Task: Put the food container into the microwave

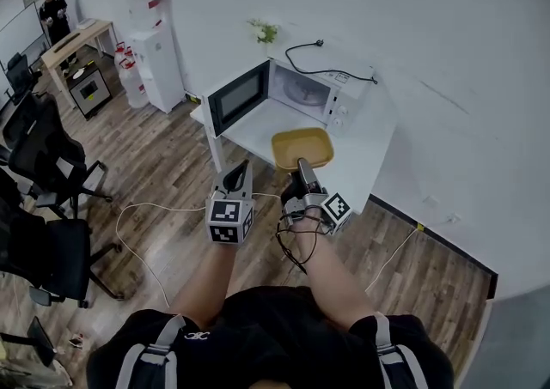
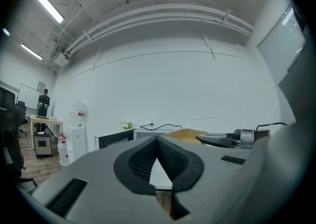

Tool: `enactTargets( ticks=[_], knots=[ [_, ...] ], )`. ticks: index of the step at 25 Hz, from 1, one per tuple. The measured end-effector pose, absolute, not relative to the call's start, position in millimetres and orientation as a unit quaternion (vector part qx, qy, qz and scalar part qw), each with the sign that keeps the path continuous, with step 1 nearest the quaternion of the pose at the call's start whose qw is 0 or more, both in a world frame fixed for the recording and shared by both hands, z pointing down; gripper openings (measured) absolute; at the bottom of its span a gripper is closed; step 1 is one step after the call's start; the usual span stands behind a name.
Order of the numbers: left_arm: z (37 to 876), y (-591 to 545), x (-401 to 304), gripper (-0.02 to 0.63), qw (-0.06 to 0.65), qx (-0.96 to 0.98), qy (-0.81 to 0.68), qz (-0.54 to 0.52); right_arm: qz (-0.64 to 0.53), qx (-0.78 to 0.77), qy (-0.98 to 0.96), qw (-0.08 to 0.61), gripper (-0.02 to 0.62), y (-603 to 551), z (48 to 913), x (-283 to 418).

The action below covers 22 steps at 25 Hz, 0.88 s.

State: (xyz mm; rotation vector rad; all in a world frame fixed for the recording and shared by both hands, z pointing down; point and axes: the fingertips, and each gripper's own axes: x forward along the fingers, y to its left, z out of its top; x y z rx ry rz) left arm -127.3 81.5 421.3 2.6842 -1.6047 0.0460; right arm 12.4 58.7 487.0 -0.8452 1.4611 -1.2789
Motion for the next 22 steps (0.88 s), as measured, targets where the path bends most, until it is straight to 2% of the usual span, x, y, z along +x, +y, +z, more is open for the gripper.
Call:
enactTargets(
  ticks=[12, 22],
  knots=[
    [445.7, 50.4, -162.8, 0.0, 0.026, 0.858, -0.513, 0.013, -0.519, -0.367, 0.598, 0.488, 0.232, 28.8, 510.9, -6.0],
    [452.9, -51.4, -134.1, 0.0, 0.017, 0.858, -0.513, 0.026, -0.528, -0.366, 0.59, 0.489, 0.232, -76.8, 521.2, 21.1]
  ],
)
